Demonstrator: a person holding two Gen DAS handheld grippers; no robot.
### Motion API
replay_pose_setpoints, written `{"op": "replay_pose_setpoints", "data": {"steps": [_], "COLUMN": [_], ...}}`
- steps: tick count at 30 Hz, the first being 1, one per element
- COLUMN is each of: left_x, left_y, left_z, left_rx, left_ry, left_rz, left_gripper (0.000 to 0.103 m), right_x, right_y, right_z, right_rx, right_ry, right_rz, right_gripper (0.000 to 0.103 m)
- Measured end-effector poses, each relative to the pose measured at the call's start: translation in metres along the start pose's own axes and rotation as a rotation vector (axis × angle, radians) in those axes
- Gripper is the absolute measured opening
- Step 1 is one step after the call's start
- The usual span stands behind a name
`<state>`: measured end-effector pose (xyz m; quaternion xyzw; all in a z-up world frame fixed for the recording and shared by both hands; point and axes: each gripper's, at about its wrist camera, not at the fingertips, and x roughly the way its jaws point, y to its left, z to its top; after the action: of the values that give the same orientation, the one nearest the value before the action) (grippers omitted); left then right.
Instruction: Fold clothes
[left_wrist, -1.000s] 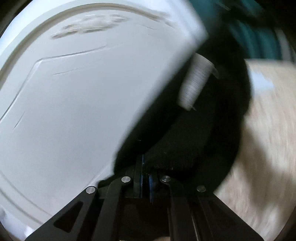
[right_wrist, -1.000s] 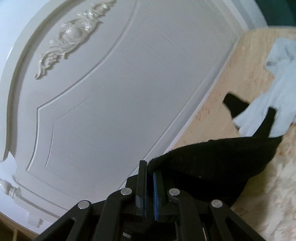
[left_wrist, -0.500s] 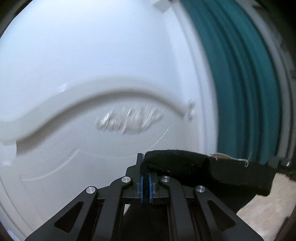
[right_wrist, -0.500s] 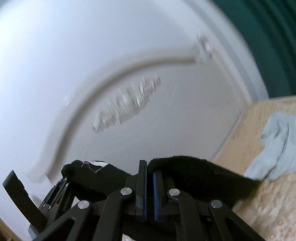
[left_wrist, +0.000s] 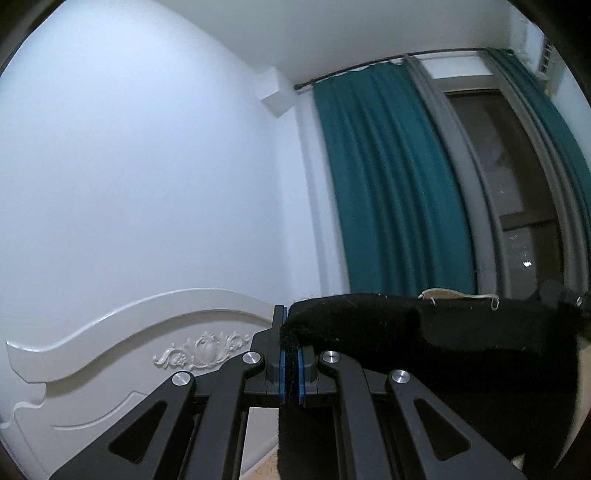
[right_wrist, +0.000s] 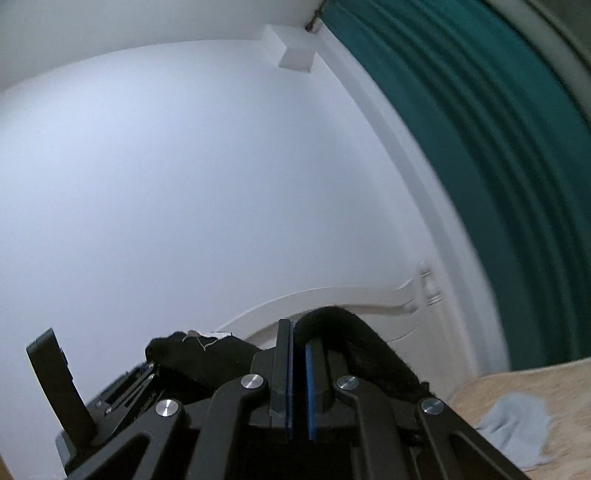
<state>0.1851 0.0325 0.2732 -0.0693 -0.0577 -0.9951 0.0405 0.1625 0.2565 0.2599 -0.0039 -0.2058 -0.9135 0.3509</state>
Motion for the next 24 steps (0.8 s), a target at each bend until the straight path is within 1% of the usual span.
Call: {"op": "replay_pose_setpoints", "data": {"steps": [2,4,6,8,9,12,13,15,17,18,19,20,21,22,24], "left_x": [0.009,0.026,0.05,0.078,0.092,0.144,0.162,0.211,0.261,0.285,0.308,0.331,0.353,0.365,0.375], "left_y": [-0.01,-0.022,-0.04,-0.059,-0.069,-0.092,-0.099,-0.114,-0.124,-0.128,-0.133,-0.137,-0.139,-0.139,-0.131], "left_z": [-0.014,-0.032,-0.059,-0.088,-0.106,-0.155,-0.17,-0.207,-0.244,-0.263,-0.283,-0.306,-0.332,-0.355,-0.395], "left_rx": [0.005,0.018,0.038,0.062,0.079,0.107,0.115,0.134,0.147,0.153,0.16,0.171,0.186,0.185,0.157], "left_ry": [0.053,0.116,0.187,0.256,0.289,0.366,0.39,0.447,0.53,0.575,0.63,0.701,0.78,0.851,0.977], "left_rz": [-0.04,-0.066,-0.078,-0.081,-0.076,-0.05,-0.04,-0.024,-0.016,-0.012,-0.009,-0.005,0.001,-0.002,-0.023], "left_gripper": [0.004,0.004,0.004,0.004,0.004,0.005,0.006,0.007,0.008,0.011,0.021,0.027,0.039,0.05,0.052], "right_x": [-0.012,-0.01,0.004,0.025,0.041,0.082,0.105,0.136,0.163,0.177,0.19,0.202,0.215,0.226,0.239], "right_y": [0.0,-0.015,-0.043,-0.071,-0.092,-0.141,-0.162,-0.196,-0.244,-0.268,-0.292,-0.311,-0.33,-0.349,-0.379], "right_z": [-0.004,-0.018,-0.035,-0.051,-0.062,-0.088,-0.102,-0.118,-0.141,-0.153,-0.164,-0.182,-0.199,-0.216,-0.245], "right_rx": [-0.015,0.004,0.05,0.08,0.099,0.138,0.149,0.156,0.193,0.212,0.232,0.255,0.279,0.303,0.356], "right_ry": [0.011,0.041,0.094,0.15,0.187,0.272,0.311,0.365,0.425,0.455,0.485,0.521,0.556,0.591,0.688], "right_rz": [-0.037,-0.084,-0.153,-0.221,-0.269,-0.364,-0.397,-0.451,-0.501,-0.526,-0.551,-0.576,-0.601,-0.625,-0.66], "right_gripper": [0.004,0.004,0.004,0.004,0.004,0.004,0.004,0.004,0.004,0.004,0.005,0.005,0.009,0.015,0.018]}}
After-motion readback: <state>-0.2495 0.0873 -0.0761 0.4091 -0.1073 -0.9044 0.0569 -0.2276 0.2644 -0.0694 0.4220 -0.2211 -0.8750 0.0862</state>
